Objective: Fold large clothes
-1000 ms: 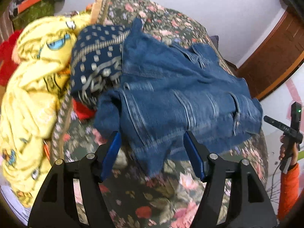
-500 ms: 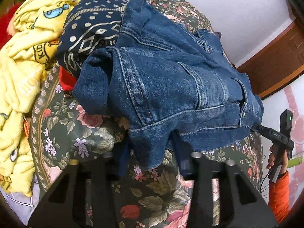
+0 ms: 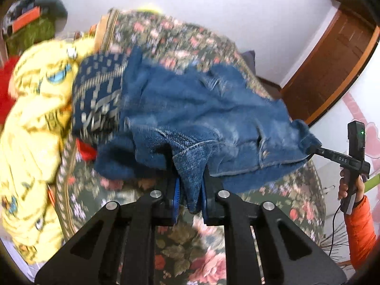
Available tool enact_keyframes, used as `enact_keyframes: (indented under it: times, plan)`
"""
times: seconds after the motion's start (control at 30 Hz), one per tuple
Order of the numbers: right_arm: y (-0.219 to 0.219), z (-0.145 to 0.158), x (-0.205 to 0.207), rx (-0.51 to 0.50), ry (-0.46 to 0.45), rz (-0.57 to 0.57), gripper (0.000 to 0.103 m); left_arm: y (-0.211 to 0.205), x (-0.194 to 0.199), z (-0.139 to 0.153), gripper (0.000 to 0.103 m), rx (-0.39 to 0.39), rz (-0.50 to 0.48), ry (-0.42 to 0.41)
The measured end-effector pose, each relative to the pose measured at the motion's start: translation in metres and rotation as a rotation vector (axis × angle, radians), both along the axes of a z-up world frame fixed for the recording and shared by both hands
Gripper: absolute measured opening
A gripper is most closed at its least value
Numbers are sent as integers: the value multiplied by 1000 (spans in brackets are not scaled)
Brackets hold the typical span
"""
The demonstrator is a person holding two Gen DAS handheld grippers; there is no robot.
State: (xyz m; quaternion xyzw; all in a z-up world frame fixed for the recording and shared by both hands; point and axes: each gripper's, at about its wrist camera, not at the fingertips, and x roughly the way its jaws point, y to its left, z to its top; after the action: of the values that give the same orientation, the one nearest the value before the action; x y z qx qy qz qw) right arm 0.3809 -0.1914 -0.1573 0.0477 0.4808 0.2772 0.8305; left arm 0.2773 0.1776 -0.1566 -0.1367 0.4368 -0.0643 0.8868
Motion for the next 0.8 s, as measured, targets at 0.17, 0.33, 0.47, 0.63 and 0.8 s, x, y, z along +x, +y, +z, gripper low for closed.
enact_keyframes:
  times: [0.17,0.33,0.47,0.63,0.8]
  plan:
    - [14,28,22,-10,-91,-8,10,4,27,31,12,-13,19,-60]
    - [21,63,55,-26,-179,-46,9,23,75,53,12,-50,65,-86]
    - [22,70,98,-44,-203,-122,9,53,121,41,12,-143,131,-52]
    - [23,21,140,-146,-123,-246,8,80,164,-19,13,-179,219,83]
    - [27,-15,140,-219,-91,-261,8,86,173,-50,18,-200,231,126]
